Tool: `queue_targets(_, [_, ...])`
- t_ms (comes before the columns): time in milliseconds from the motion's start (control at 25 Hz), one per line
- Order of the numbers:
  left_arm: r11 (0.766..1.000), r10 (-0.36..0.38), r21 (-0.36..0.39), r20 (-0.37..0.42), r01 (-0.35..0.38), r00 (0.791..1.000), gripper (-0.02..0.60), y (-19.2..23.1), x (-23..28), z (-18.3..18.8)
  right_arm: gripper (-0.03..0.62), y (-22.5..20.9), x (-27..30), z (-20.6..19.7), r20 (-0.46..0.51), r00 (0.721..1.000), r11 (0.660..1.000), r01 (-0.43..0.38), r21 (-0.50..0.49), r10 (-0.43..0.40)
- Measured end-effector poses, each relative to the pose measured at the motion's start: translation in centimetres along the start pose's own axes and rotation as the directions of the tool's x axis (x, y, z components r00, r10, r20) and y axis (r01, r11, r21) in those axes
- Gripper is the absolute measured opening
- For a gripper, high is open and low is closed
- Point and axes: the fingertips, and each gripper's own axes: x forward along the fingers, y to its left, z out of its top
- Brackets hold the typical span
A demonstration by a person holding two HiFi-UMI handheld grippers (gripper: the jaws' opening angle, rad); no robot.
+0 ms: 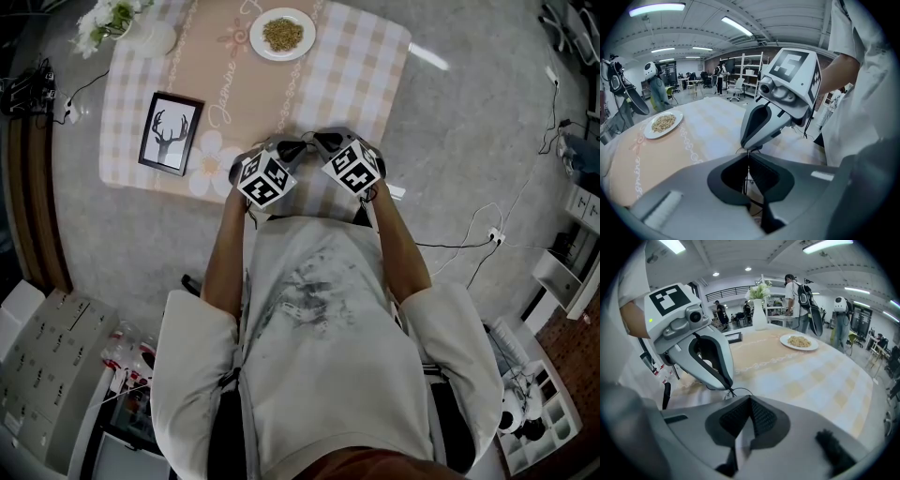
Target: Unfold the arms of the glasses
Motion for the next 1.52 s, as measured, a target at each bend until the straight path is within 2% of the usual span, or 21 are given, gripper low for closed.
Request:
queue_targets(520, [1.0, 0.02, -0.004, 0.031, -0.019, 0.999, 0.014, -0.4, -1.1, 0.5, 0.015, 0.1, 0.0, 0.0, -0.019, 1.0, 1.0, 0.012, -0.024, -0.012])
queue_targets(920, [0.998, 0.065, -0.02, 0.071, -0.063, 0.995, 0.01, -0.3, -2.6, 0.8, 0.015, 0.1, 0.0, 0.0, -0.038, 0.999, 0.999, 0.016, -0.039, -0.018])
queue_targets(1280, [0.989, 0.129, -0.075, 0.065, -0.124, 0.99, 0.008, 0.4, -4.7, -1.3, 0.015, 0.2, 0.0, 0.0, -0.044, 0.999, 0.998, 0.025, -0.049, -0.027])
queue_targets(1520, [0.988, 0.14, -0.066, 0.066, -0.136, 0.988, 0.008, 0.1, -4.6, -1.3, 0.015, 0.1, 0.0, 0.0, -0.042, 0.999, 0.998, 0.03, -0.046, -0.032])
